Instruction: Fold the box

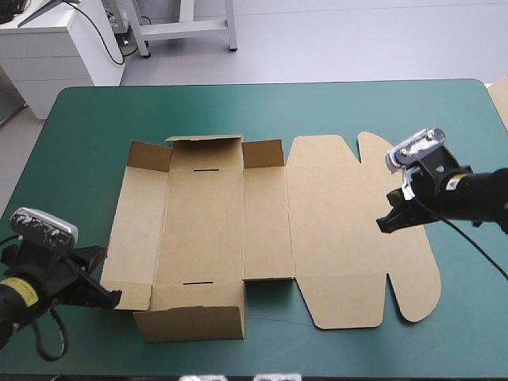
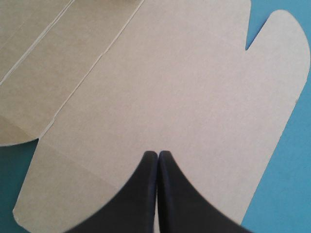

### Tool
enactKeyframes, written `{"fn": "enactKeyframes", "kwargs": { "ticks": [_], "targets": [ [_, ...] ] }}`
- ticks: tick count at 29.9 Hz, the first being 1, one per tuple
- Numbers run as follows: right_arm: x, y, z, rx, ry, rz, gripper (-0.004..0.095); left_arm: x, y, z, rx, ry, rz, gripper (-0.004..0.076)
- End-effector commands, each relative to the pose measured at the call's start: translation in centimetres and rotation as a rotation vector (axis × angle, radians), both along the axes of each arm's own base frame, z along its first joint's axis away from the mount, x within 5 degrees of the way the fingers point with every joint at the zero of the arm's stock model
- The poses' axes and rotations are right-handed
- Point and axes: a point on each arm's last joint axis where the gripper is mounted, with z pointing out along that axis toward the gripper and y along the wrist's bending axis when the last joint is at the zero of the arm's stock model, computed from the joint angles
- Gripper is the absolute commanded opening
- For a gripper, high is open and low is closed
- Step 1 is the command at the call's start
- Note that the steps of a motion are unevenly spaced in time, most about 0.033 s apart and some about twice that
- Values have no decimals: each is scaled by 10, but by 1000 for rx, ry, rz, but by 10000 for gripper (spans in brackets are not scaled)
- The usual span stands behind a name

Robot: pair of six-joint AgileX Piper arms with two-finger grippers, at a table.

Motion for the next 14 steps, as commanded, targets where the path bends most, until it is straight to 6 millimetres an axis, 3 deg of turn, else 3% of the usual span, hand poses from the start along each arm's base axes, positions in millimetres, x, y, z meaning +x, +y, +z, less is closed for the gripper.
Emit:
{"fn": "enactKeyframes", "kwargs": {
  "ticks": [1, 8, 14],
  "targets": [
    [-30, -3, 7, 34, -126, -22, -15, 25, -10, 10, -12, -67, -2, -8],
    [-80, -15, -4, -1, -224, -110, -15, 63, -27, -8, 40, 51, -12, 15],
    [-99, -40, -24, -97, -244, -380, -15, 83, -33, -22, 129, 103, -25, 16]
  ]
}}
